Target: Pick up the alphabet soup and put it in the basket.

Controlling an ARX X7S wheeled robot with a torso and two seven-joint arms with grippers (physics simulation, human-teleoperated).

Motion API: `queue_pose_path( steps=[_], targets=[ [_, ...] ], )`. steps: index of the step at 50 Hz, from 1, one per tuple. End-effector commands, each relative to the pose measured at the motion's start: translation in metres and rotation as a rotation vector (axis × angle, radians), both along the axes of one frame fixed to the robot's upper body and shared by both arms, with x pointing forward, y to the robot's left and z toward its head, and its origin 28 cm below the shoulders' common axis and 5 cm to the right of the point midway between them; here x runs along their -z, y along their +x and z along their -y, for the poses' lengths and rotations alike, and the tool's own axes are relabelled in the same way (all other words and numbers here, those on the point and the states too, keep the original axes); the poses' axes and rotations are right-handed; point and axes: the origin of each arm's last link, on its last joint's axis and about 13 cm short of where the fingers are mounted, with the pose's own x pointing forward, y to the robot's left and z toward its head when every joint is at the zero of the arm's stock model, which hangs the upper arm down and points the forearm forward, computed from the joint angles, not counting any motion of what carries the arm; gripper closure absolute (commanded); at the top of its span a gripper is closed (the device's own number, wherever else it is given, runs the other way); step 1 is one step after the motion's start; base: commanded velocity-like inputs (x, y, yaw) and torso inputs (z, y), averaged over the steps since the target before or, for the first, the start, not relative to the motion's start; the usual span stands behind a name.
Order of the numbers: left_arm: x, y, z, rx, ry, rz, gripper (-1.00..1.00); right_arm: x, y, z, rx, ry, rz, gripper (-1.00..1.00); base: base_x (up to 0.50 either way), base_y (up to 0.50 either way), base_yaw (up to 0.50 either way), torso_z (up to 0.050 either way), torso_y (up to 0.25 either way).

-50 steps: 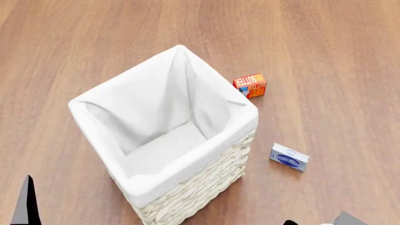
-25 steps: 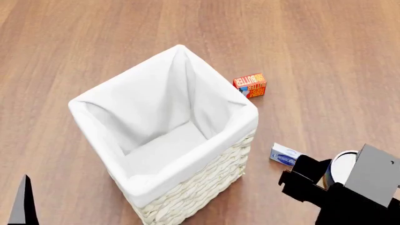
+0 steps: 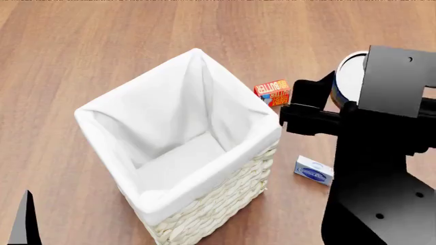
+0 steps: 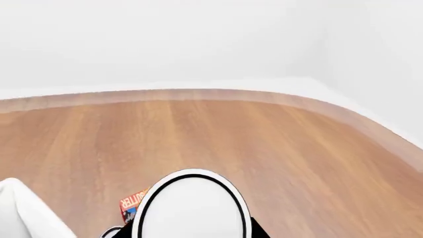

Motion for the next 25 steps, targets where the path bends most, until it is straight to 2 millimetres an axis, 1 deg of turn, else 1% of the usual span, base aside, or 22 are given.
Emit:
queue_pose_path(
  steps=[1,2,6,7,9,10,12,14,15,19,23,24,25],
  targets=[
    [-0.001,0.000,0.000,-0.003,-0.002,0.001,-1.00,-0.034,0.004,-0.003,-0.128,-0.153,0.073,1.00,0.00,0.00,0.00,0.000,0.000],
    [0.000,0.000,0.000,-0.002,-0.002,0.000,-1.00,-0.038,0.006,-0.004,-0.132,-0.181,0.067,1.00,0.00,0.00,0.00,0.000,0.000],
    [0.000,0.000,0.000,-0.001,0.001,-0.001,-1.00,-0.044,0.009,-0.004,-0.203,-0.207,0.054,1.00,0.00,0.00,0.00,0.000,0.000],
    [0.001,0.000,0.000,-0.001,-0.002,-0.001,-1.00,-0.048,0.010,-0.004,-0.235,-0.241,0.059,1.00,0.00,0.00,0.00,0.000,0.000],
    [0.001,0.000,0.000,-0.001,-0.001,-0.001,-1.00,-0.053,0.009,-0.004,-0.281,-0.241,0.067,1.00,0.00,0.00,0.00,0.000,0.000],
    [0.000,0.000,-0.001,-0.002,-0.001,0.000,-1.00,-0.060,0.008,-0.004,-0.359,-0.242,0.052,1.00,0.00,0.00,0.00,0.000,0.000],
    [0.000,-0.001,-0.001,-0.005,0.000,0.002,-1.00,-0.070,0.010,-0.002,-0.410,-0.278,0.039,1.00,0.00,0.00,0.00,0.000,0.000],
    [0.000,-0.001,-0.002,-0.007,-0.001,0.001,-1.00,-0.077,0.012,-0.001,-0.426,-0.307,0.031,1.00,0.00,0.00,0.00,0.000,0.000],
    [0.000,-0.001,-0.001,-0.007,-0.001,0.001,-1.00,-0.083,0.014,-0.001,-0.428,-0.374,0.008,1.00,0.00,0.00,0.00,0.000,0.000],
    [0.000,0.000,0.000,-0.003,0.000,-0.002,-1.00,-0.095,0.018,0.001,-0.460,-0.441,-0.036,1.00,0.00,0.00,0.00,0.000,0.000],
    [0.000,0.001,0.000,-0.003,-0.001,-0.002,-1.00,-0.110,0.022,0.001,-0.489,-0.457,-0.051,1.00,0.00,0.00,0.00,0.000,0.003],
    [0.000,0.001,0.000,-0.004,0.000,-0.002,-1.00,-0.112,0.022,0.001,-0.527,-0.443,-0.044,1.00,0.00,0.00,0.00,0.000,0.000],
    [0.000,0.000,0.000,-0.004,0.000,-0.002,-1.00,-0.116,0.022,0.000,-0.556,-0.465,-0.064,1.00,0.00,0.00,0.00,0.000,0.000]
  ],
)
